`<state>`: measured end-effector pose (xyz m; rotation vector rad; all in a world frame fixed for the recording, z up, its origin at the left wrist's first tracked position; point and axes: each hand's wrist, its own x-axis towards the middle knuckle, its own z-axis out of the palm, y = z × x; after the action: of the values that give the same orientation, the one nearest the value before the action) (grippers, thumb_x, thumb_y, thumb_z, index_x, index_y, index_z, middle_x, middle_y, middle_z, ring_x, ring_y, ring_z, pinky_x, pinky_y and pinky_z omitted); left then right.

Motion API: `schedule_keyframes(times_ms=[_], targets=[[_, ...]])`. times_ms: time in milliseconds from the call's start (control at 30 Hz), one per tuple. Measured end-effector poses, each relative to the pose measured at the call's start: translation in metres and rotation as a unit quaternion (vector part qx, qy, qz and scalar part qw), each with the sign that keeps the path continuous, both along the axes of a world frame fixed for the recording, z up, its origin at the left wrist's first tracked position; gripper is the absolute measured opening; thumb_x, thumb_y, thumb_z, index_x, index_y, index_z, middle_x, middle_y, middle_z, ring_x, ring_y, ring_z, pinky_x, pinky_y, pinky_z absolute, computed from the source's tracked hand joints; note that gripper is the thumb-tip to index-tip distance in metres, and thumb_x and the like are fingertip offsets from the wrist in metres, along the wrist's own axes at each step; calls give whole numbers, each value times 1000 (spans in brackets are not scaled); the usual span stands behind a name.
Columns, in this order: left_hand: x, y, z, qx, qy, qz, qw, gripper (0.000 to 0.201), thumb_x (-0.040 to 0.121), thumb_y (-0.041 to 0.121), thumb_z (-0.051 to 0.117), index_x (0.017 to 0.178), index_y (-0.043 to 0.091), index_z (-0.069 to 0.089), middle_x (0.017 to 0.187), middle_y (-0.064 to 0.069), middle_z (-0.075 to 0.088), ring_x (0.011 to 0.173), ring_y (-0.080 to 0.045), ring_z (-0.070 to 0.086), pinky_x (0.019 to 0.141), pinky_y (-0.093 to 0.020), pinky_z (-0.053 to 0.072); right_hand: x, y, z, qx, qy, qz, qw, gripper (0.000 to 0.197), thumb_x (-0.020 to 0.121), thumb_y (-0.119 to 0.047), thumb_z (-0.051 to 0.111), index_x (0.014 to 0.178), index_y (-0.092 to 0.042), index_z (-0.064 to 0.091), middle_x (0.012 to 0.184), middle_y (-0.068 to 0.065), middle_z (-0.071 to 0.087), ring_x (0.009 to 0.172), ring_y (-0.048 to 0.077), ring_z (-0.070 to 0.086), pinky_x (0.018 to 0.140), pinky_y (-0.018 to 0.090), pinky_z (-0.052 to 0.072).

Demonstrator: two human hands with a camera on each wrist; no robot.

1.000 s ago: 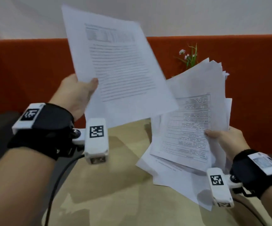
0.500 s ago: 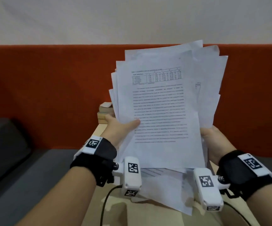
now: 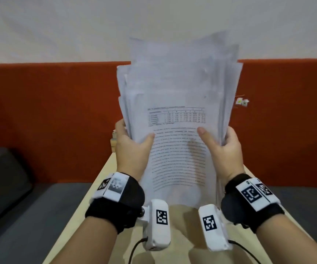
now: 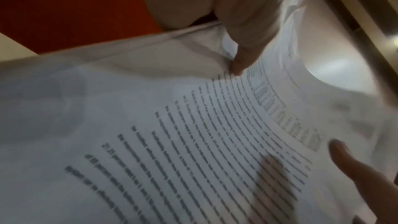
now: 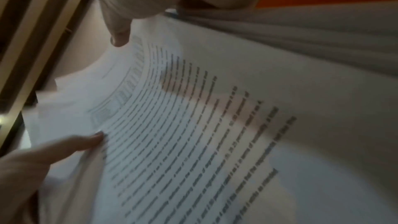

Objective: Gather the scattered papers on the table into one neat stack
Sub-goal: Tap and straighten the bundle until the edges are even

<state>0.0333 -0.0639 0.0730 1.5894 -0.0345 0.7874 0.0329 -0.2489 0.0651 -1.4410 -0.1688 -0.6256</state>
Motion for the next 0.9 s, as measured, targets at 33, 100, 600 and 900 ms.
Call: schedule_keyframes(times_ms=[33,100,600,900], targets=[[0,2,0,-2,-9,3,1000,57,75,12,75,120,20,42,101,9,60,94,-11,63,81,-23,52,2,-1,0,8,-9,-11,1000,43,77,-34,75,112,-18,56,102,-8,69,91,7,68,71,19,52],[0,1,-2,7,-14,-20,1000,50,76,12,74,113,24,42,96,17,59,87,2,61,70,-8,51,4,0,0,14,-15,-17,1000,41,79,-31,74,113,-19,55,104,-9,68,92,4,67,70,15,53],[-7,-2,0,-10,-40,-35,999,49,78,18,74,119,23,46,108,3,65,95,-9,66,79,-26,57,-1,0,9,10,-73,-25,997,26,80,-30,73,100,-26,56,96,-7,68,84,7,68,72,25,57],[-15,-6,-1,36,-52,-27,998,41,82,9,69,113,24,48,93,20,60,84,5,60,60,-1,48,-11,7,12,4,-105,-29,994,17,84,-20,69,90,-30,57,88,-8,67,74,0,68,61,19,54]])
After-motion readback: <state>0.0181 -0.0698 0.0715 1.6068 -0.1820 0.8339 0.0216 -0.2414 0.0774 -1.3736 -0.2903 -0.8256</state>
